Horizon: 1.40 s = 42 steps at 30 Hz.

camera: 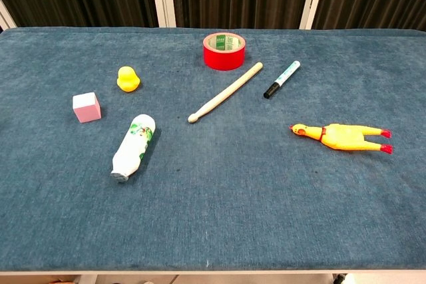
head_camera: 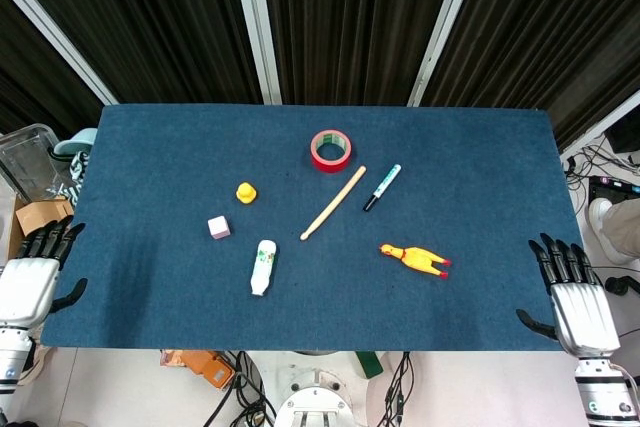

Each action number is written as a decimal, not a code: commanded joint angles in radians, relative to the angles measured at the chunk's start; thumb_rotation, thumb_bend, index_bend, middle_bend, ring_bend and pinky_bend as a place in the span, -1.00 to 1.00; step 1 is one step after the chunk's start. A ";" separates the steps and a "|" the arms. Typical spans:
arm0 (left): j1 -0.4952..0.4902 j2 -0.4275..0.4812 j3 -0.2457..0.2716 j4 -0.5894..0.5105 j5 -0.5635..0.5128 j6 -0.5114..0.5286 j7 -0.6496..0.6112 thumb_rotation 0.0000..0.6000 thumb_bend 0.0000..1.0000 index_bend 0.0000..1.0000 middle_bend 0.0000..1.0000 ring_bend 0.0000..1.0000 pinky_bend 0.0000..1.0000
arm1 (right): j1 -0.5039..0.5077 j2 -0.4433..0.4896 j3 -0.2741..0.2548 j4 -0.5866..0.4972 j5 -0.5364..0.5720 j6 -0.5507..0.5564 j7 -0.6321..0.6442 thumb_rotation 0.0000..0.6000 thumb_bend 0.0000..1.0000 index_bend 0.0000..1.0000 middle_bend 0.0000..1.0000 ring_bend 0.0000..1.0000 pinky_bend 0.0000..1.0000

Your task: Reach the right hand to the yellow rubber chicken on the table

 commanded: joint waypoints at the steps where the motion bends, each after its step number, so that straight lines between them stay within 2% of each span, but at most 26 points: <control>1: 0.003 0.001 0.000 -0.003 0.001 0.004 -0.001 1.00 -0.41 -0.81 -1.00 -0.99 -0.81 | 0.016 -0.032 -0.007 -0.036 0.010 -0.040 -0.073 1.00 -0.52 -1.00 -0.89 -0.86 -0.93; 8: 0.003 0.004 0.002 -0.004 0.002 0.003 -0.004 1.00 -0.41 -0.81 -1.00 -0.99 -0.81 | 0.078 -0.054 -0.026 -0.117 0.047 -0.175 -0.222 1.00 -0.52 -1.00 -0.89 -0.86 -0.93; 13: 0.003 0.006 -0.001 -0.007 -0.005 -0.001 -0.020 1.00 -0.41 -0.81 -1.00 -0.99 -0.81 | 0.087 -0.107 -0.020 -0.148 0.085 -0.177 -0.339 1.00 -0.52 -1.00 -0.84 -0.83 -0.91; 17: 0.006 0.011 0.003 -0.011 0.004 0.004 -0.032 1.00 -0.42 -0.81 -1.00 -0.99 -0.81 | 0.100 -0.167 0.003 -0.124 0.138 -0.174 -0.414 1.00 -0.52 -1.00 -0.73 -0.67 -0.81; 20: 0.006 0.011 0.005 -0.013 0.003 -0.001 -0.033 1.00 -0.42 -0.81 -1.00 -0.99 -0.81 | 0.119 -0.215 0.025 -0.081 0.180 -0.183 -0.435 1.00 -0.52 -0.94 -0.66 -0.61 -0.71; 28: 0.007 0.012 0.001 -0.014 -0.006 0.000 -0.032 1.00 -0.42 -0.81 -1.00 -0.99 -0.81 | 0.184 -0.308 0.084 0.014 0.309 -0.225 -0.466 1.00 -0.52 -0.85 -0.55 -0.48 -0.60; 34: 0.006 0.013 0.000 -0.014 -0.009 -0.006 -0.029 1.00 -0.41 -0.81 -1.00 -0.99 -0.81 | 0.240 -0.380 0.127 0.095 0.362 -0.257 -0.437 1.00 -0.52 -0.68 -0.41 -0.31 -0.41; 42: 0.004 0.014 -0.002 -0.011 -0.011 -0.008 -0.031 1.00 -0.41 -0.81 -1.00 -0.99 -0.81 | 0.296 -0.422 0.128 0.146 0.401 -0.301 -0.428 1.00 -0.52 -0.60 -0.37 -0.22 -0.32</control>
